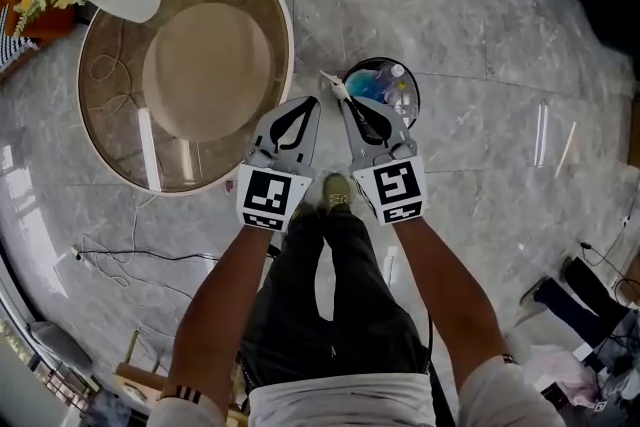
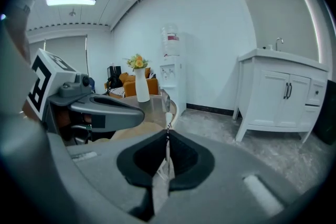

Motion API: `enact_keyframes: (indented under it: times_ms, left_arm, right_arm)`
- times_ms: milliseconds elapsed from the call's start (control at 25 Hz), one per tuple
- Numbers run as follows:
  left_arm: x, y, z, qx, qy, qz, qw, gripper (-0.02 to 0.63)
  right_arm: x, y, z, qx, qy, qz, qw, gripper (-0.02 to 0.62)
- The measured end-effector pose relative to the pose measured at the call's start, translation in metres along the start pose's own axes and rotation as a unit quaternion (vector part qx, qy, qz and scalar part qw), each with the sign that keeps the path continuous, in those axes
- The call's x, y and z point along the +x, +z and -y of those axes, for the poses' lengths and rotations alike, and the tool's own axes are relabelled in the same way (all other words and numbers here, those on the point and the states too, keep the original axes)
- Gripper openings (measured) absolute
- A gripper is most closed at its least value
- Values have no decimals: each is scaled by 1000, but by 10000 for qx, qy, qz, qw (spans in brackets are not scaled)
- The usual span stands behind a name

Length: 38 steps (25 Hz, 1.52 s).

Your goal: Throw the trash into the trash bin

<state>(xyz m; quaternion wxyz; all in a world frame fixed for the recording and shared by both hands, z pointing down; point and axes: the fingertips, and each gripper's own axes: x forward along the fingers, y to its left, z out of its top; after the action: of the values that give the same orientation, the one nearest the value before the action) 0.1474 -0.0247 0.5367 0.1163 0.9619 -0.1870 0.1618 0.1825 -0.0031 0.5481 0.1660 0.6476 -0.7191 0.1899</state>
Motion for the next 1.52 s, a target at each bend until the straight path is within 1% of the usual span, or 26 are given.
enact_keyframes:
  times_ms: [160,320,680,840,960,1160,1320,1520]
  left_arm:
    - [15,0,22,22,-103,-68,9999,0]
    - [30,5,41,86,-212,-81,9997,0]
    - [46,0,50,113,-254,-192,9994,0]
    - [49,-2,47,115,-248,-230,9994,0]
    - [51,-3,44,121,-208,-238,9994,0]
    - [53,-5,41,77,-190,-253,9995,0]
    - [55,-7,39,41,-202,-242,9995,0]
    - [53,-13,35,5,-187,-267,9995,0]
  right_arm:
    - [-21,-17,26,77,-140,-142,9998,0]
    - [-34,-41,53,92,-290,-406,9987,2]
    - [-35,-88,85,70,-366,-1053,9937,14]
    - [-31,-109,93,133,-389,-1371,9897,45]
    - [-31,-121,98,158,-402,-1517,9875,71]
    - [-29,-128,100,179,-389,-1645,9854,108]
    - [-24,-130,104,241,-404,-1671,9848,169]
    - [-22,-140,105,244,-403,-1805,9825,186]
